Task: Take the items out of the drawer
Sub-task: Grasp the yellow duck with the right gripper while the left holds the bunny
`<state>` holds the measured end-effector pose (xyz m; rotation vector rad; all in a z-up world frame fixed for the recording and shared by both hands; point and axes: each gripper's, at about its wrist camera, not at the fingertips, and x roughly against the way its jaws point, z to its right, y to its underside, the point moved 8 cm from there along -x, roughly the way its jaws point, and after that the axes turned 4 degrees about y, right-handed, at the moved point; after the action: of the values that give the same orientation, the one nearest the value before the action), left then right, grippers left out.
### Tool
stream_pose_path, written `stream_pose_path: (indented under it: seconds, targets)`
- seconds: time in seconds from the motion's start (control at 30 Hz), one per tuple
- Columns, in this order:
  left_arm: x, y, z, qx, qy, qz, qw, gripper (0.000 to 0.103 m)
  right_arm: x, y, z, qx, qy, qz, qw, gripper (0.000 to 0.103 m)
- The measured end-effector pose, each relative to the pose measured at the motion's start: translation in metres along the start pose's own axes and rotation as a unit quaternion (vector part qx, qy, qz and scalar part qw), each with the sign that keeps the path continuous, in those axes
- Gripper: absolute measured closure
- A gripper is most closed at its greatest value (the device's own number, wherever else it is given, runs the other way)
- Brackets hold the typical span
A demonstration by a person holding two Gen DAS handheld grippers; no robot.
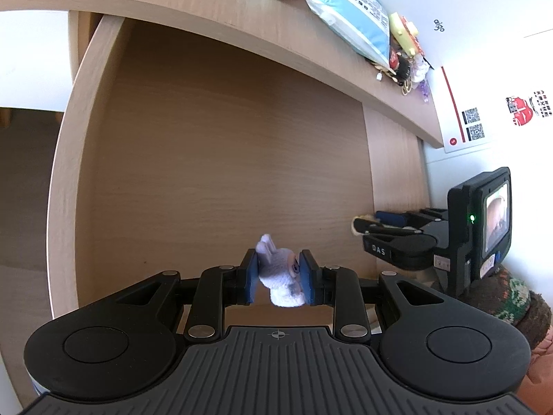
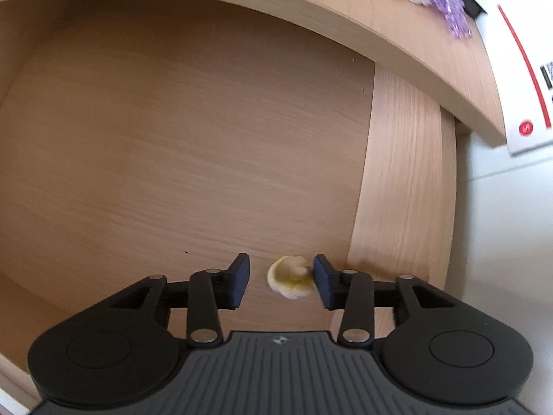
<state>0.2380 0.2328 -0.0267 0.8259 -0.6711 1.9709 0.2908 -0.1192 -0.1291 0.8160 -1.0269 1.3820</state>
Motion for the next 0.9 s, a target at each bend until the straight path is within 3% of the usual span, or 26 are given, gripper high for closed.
stream_pose_path:
  seconds: [0.07,0.13,0.27,0.4,0.53,0.6,0.8,0.9]
  targets:
    - [-0.002,0.0,0.002,-0.002,0.002,-0.002,1.0,0.074,0.004,0.002,-0.004,0.009,-0.002,0.003,1.0,0.085]
    - [-0.004,-0.001,0.004,-0.006,0.005,-0.005,1.0,0.074,0.013,0.005,-0.005,-0.013,-0.037,0.004,0.999,0.095]
    - [-0.01,-0.001,0.008,-0.01,0.011,-0.013,0.9998,0.074,0.045,0.012,0.0,-0.108,-0.163,0.018,0.98,0.096]
    - [-0.015,-0.001,0.011,-0.014,0.014,-0.018,0.9996,0.074,0.063,0.006,0.019,-0.166,-0.216,0.031,0.962,0.096]
    - [-0.015,0.0,0.012,-0.013,0.017,-0.018,0.9996,0.074,0.061,0.008,0.031,-0.182,-0.199,0.025,0.963,0.087]
    - [-0.014,-0.001,0.01,-0.01,0.017,-0.016,0.9997,0.074,0.051,0.014,0.026,-0.181,-0.202,-0.003,0.963,0.074]
    - [-0.009,-0.001,0.001,0.005,0.012,-0.007,0.9999,0.074,0.02,0.029,-0.003,-0.159,-0.195,-0.066,0.966,0.072]
    - [-0.008,0.0,-0.003,0.011,0.01,-0.006,0.9999,0.074,0.019,0.026,-0.012,-0.123,-0.167,-0.062,0.976,0.062]
